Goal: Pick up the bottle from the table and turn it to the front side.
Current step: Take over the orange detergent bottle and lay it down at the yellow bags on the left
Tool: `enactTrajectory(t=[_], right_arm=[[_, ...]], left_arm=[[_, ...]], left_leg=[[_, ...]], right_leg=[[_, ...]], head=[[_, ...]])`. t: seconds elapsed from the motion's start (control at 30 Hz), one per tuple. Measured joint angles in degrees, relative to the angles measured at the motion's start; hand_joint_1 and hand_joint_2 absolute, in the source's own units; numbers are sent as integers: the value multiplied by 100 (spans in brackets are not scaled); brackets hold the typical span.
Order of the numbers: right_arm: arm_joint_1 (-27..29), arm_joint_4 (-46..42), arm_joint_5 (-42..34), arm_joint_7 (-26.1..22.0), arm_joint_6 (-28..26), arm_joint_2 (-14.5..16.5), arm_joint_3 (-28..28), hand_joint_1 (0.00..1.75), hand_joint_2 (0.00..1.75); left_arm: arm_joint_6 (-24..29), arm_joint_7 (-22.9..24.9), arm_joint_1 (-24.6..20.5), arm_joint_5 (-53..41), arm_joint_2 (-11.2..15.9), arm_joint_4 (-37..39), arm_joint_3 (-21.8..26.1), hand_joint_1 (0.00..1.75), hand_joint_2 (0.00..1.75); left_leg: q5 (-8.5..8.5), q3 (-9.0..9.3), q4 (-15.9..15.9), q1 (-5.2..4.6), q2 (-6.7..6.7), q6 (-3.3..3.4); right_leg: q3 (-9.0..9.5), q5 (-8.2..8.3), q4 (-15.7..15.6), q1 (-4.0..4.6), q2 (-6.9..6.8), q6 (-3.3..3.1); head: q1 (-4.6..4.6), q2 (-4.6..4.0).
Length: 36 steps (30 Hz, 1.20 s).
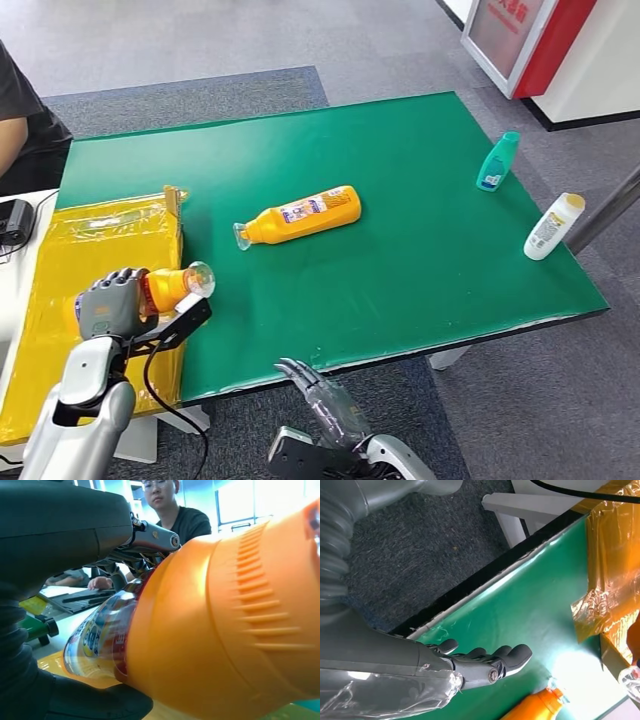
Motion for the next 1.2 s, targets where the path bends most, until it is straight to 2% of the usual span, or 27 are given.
enactTrajectory(t=[0.13, 0.2, 0.27, 0.4, 0.47, 0.83, 1.2], right_arm=[[-23, 38, -28, 19, 11, -15, 30, 0, 175], [-34, 56, -40, 19, 11, -21, 44, 0, 175], [-40, 68, -46, 19, 12, -26, 52, 0, 175], [-57, 94, -55, 28, 28, -38, 76, 0, 175], [-66, 111, -57, 42, 42, -44, 86, 0, 175], [-87, 210, -107, 48, 116, -51, 99, 0, 175], [-100, 281, -111, 10, 144, -51, 99, 0, 175]], left_arm=[[-12, -102, -22, -18, 0, 84, -7, 121, 175], [-13, -122, -33, -25, 0, 112, -9, 111, 175], [-27, -136, -43, -26, 0, 133, -11, 86, 175], [-131, -143, -63, -28, -2, 179, -15, 21, 175], [-255, -170, -74, -30, -12, 195, -9, 3, 175], [-892, -627, 18, 1, -246, 344, 356, 0, 175], [-945, -706, 32, 11, -360, 371, 522, 0, 175]], left_leg=[[0, 0, 0, 0, 0, 0], [0, 0, 0, 0, 0, 0], [0, 1, 0, 0, 0, 0], [1, 1, 0, 0, 0, -1], [1, 1, 0, 0, 0, -1], [2, -1, 0, 0, 0, -1], [3, -1, 0, 0, 0, 0]], right_leg=[[0, 0, 0, 0, 0, 0], [1, 0, 0, 0, 0, 0], [1, 0, 0, 0, 0, 0], [1, 1, 0, 0, 0, 1], [2, 1, 0, 0, 0, 1], [0, 3, 0, 0, 1, 0], [1, 4, 0, 0, 1, 1]], head=[[1, 0], [0, 0], [1, 0], [1, 0], [1, 0], [0, 0], [0, 0]])
